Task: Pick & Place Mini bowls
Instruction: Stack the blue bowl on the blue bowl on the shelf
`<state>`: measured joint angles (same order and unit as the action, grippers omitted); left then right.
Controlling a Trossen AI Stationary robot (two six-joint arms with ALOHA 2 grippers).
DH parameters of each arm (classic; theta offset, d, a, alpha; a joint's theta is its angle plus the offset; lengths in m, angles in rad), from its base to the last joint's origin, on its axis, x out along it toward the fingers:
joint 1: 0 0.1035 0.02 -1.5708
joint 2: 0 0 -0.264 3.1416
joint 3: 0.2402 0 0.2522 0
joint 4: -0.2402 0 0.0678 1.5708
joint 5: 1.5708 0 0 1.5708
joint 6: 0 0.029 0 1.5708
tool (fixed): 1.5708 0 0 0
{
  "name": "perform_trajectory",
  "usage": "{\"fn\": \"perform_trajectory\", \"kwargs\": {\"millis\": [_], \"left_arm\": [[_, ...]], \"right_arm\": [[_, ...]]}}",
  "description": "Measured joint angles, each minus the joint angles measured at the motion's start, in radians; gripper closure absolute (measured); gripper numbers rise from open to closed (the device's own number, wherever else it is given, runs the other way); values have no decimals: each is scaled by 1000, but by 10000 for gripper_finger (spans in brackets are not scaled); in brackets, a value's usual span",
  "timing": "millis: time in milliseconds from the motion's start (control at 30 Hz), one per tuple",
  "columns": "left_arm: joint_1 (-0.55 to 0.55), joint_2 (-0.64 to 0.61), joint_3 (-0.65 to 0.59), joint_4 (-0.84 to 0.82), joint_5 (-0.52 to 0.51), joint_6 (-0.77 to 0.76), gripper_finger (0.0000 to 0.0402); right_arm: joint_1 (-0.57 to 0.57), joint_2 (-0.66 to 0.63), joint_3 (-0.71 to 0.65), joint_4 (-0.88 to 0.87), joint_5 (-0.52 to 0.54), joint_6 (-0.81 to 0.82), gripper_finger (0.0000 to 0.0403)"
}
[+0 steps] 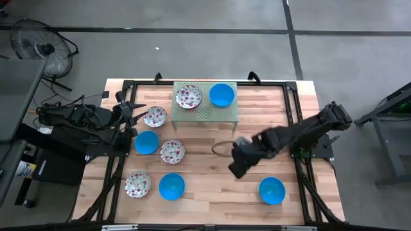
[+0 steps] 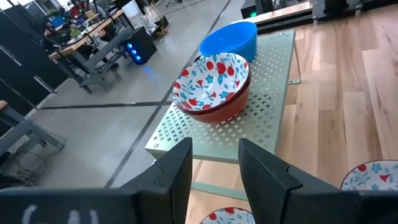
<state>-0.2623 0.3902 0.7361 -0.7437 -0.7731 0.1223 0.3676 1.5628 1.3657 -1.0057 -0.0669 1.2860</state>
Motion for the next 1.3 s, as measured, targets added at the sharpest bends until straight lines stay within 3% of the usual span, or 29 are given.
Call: {"fn": "perform_trajectory", "kwargs": {"millis": [200, 433, 567, 933, 1300], "left_arm": [[0, 0, 0, -17, 9, 0, 275], [0, 0, 0, -21, 39, 0, 275], [0, 0, 0, -32, 47, 1, 275], [0, 0, 0, -104, 158, 3, 275], [0, 0, 0, -151, 158, 3, 275]], "right_arm": [[148, -22, -151, 151, -3, 224, 378], [247, -22, -254, 140, -73, 448, 371], [271, -22, -293, 153, -96, 543, 343], [281, -22, -322, -5, -134, 628, 240], [342, -21, -322, -106, -114, 621, 241]]}}
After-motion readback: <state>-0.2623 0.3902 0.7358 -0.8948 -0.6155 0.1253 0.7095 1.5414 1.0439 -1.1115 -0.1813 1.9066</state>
